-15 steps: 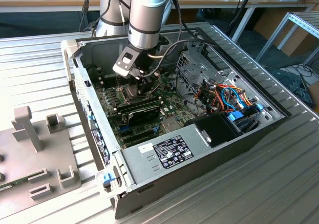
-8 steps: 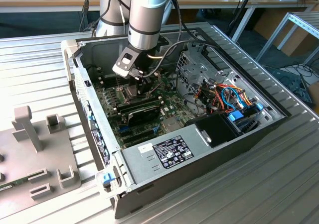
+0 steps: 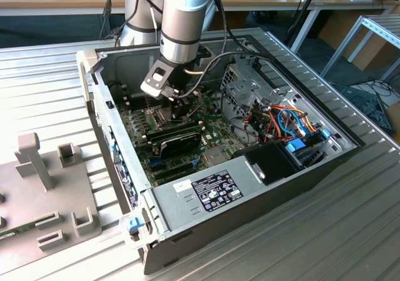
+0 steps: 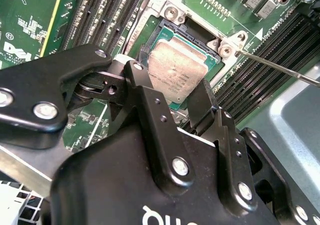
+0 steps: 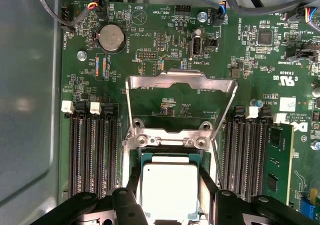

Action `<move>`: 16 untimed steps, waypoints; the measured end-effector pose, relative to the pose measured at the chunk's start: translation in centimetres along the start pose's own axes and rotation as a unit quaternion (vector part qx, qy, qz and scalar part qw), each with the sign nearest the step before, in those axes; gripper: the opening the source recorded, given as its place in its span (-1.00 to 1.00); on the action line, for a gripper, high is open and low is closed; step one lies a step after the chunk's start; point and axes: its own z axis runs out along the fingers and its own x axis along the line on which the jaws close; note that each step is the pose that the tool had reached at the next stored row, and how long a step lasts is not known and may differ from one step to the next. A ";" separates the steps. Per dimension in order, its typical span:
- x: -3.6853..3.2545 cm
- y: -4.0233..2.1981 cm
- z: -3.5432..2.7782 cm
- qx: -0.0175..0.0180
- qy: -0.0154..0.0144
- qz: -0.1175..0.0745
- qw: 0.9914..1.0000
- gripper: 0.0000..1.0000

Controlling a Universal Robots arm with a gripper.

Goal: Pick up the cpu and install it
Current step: 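Place the cpu into insertion slot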

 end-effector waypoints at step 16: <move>0.01 0.00 0.20 0.000 0.000 0.002 1.000 0.09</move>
